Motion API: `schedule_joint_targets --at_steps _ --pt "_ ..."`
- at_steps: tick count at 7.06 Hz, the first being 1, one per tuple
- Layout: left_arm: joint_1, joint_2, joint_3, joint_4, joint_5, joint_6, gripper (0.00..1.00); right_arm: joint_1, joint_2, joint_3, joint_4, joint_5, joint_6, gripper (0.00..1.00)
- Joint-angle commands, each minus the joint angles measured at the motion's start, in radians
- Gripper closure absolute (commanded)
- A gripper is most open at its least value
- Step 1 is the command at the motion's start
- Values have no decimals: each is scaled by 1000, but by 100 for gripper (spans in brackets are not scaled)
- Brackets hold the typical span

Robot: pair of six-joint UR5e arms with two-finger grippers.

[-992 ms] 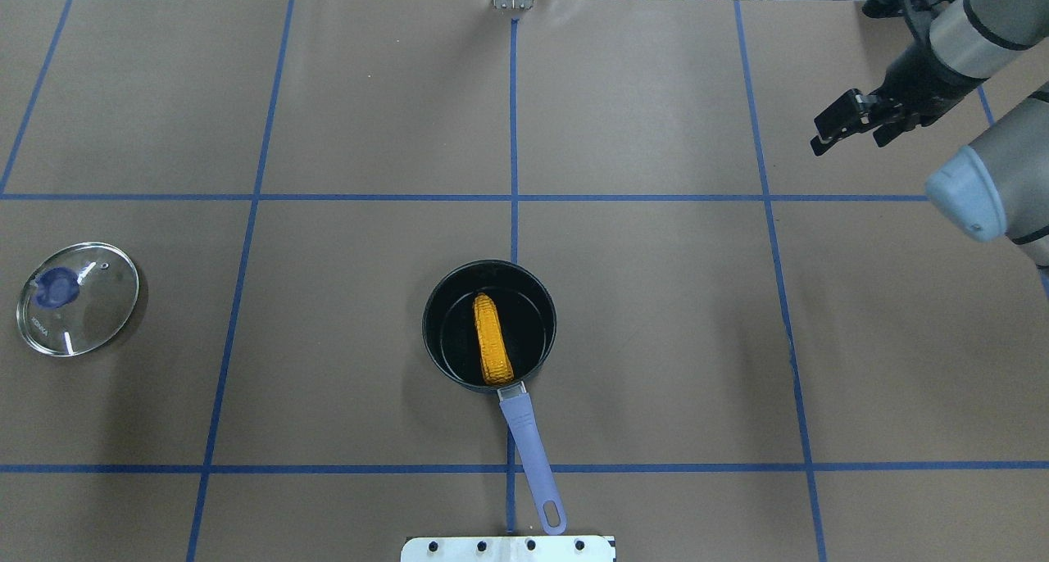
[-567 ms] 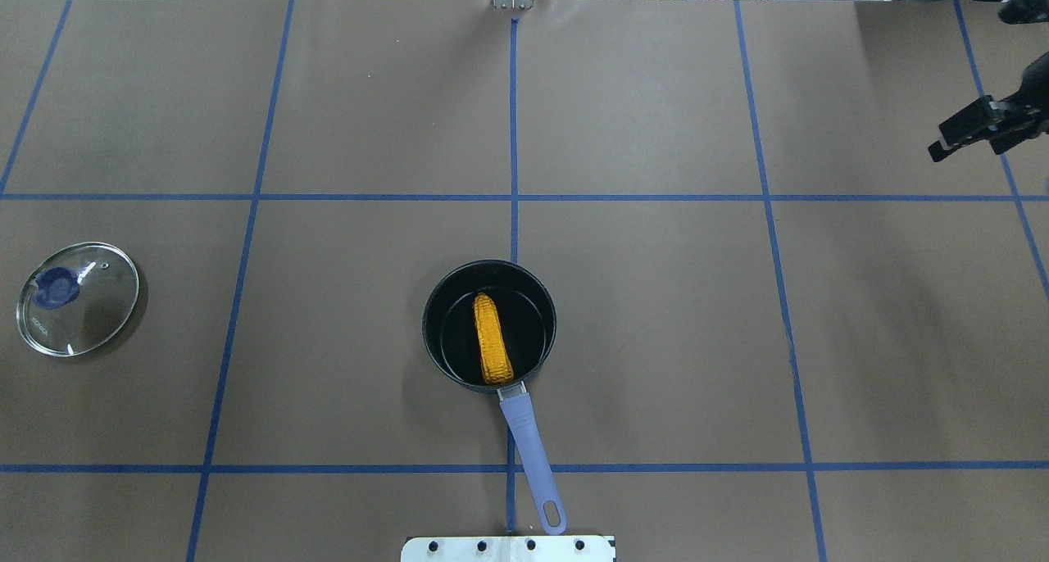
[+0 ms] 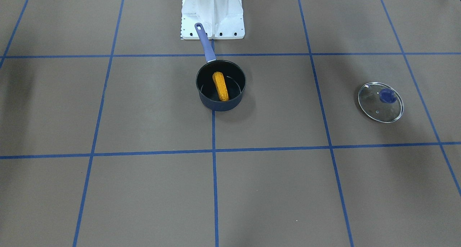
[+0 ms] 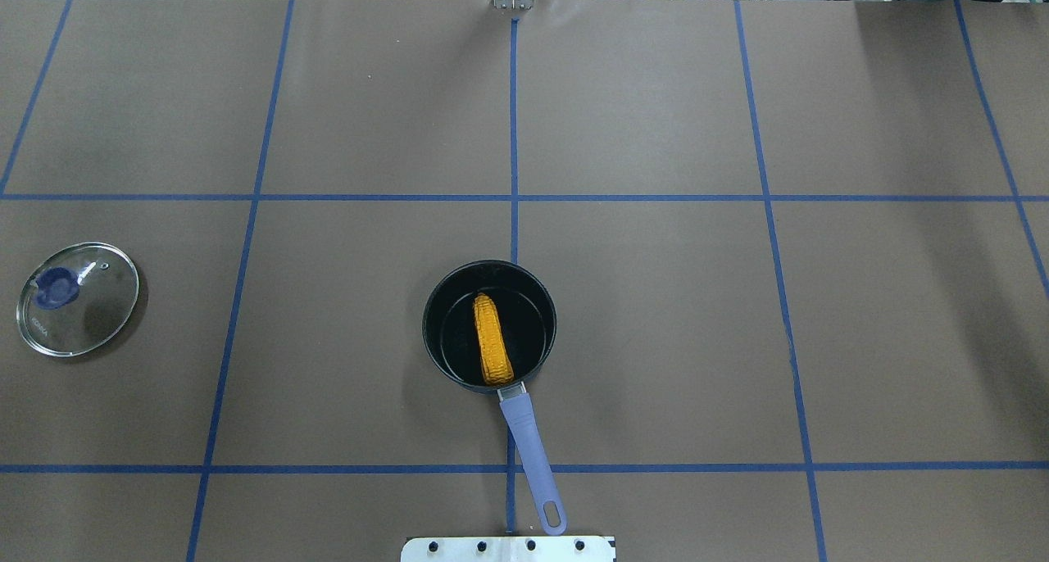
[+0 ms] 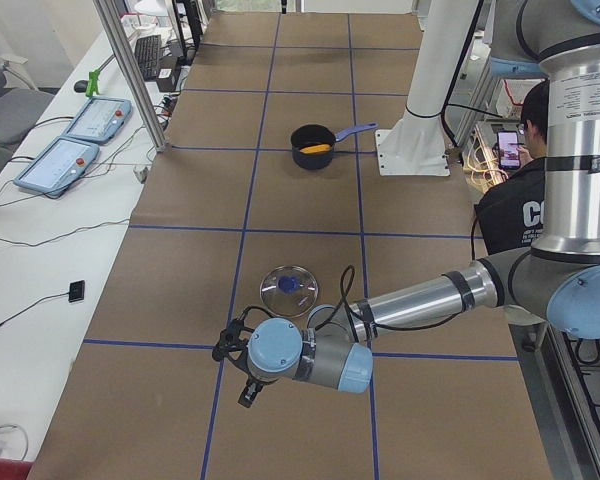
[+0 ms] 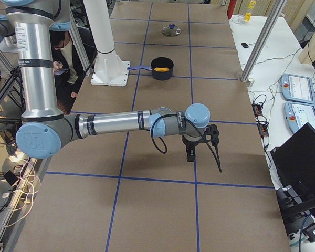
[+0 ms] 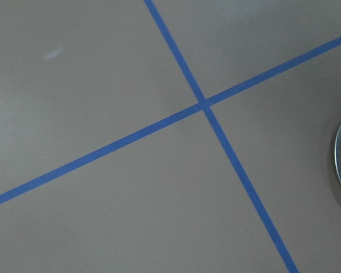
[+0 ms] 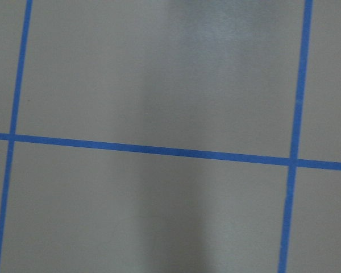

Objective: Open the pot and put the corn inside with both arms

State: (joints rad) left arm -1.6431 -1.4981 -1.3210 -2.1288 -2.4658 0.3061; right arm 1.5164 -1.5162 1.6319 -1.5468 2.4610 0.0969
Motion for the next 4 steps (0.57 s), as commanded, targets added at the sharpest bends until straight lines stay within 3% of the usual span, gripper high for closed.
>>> schedule_joint_targets --at_steps 1,4 --pt "-3 2 5 -3 1 1 1 21 -5 -15 7 -8 -17 0" --pt "-4 5 3 -5 -2 2 1 22 -25 -44 2 -36 -31 0"
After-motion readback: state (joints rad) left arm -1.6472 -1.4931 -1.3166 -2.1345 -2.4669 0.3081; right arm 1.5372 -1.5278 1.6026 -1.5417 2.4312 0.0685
